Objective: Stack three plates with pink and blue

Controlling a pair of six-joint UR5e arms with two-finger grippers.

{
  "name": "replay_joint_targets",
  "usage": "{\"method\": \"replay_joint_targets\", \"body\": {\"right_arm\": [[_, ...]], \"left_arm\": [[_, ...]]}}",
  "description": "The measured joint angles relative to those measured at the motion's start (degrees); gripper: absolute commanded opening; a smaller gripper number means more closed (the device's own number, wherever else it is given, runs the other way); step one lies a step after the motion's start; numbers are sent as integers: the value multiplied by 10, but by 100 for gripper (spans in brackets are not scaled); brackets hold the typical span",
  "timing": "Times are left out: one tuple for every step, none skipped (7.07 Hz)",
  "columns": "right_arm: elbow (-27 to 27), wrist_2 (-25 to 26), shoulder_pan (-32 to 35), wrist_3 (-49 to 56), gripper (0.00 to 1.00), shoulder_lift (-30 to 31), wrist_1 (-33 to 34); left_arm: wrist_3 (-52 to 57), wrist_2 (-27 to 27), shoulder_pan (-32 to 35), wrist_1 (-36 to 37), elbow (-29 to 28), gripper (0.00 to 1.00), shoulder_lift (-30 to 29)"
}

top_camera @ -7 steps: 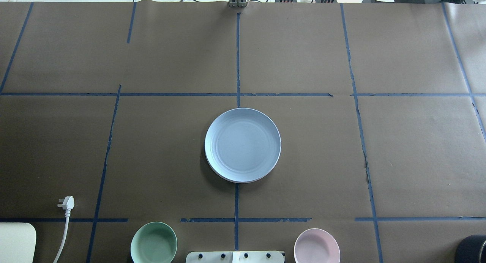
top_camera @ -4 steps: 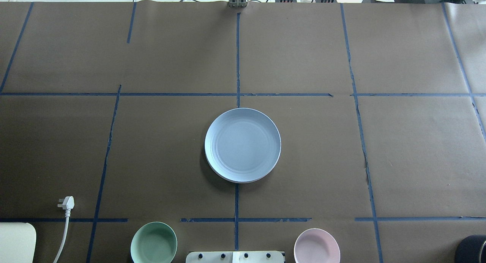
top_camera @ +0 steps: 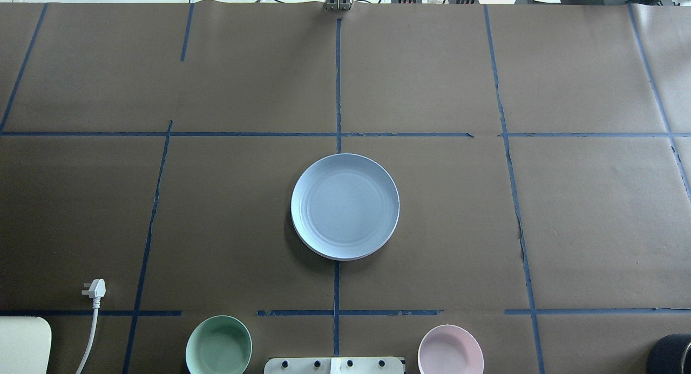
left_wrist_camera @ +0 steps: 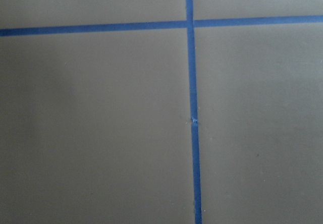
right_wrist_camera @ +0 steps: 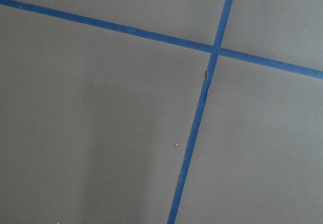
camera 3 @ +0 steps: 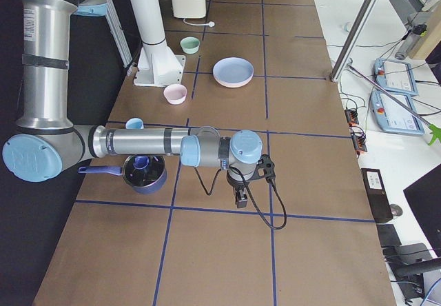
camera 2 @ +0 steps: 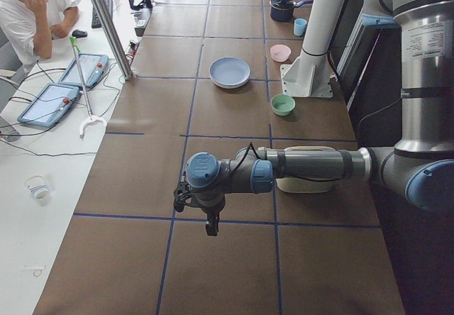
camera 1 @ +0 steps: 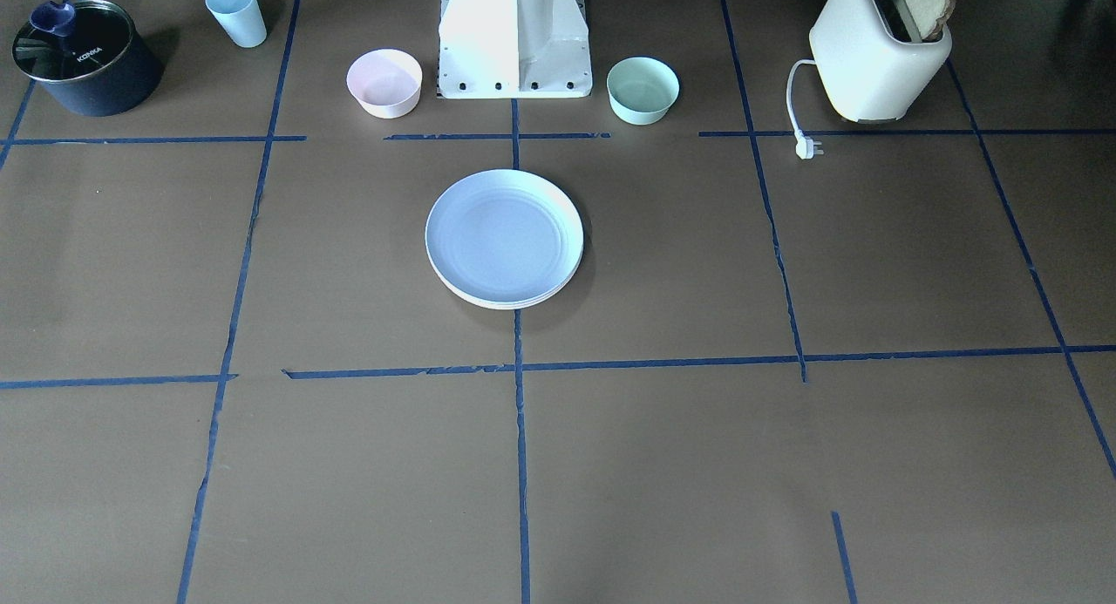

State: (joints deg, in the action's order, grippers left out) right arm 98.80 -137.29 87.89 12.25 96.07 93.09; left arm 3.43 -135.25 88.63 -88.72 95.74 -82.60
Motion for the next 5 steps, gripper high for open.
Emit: {"method": "replay_joint_targets", "body": {"right_arm": [[0, 0, 0, 0, 100, 2, 0], [0, -1, 0, -1, 100, 4, 0], [1, -1, 0, -2, 100, 6, 0], [1, -2, 0, -2, 100, 7, 0], [1, -1, 0, -3, 100, 7, 0]], "left_arm": [[0, 3, 0, 0, 2, 100, 2], [0, 5, 0, 1, 3, 100, 4], [0, 5, 0, 2, 2, 100, 4], [0, 5, 0, 5, -2, 100, 2], [0, 5, 0, 6, -3, 100, 1]]}}
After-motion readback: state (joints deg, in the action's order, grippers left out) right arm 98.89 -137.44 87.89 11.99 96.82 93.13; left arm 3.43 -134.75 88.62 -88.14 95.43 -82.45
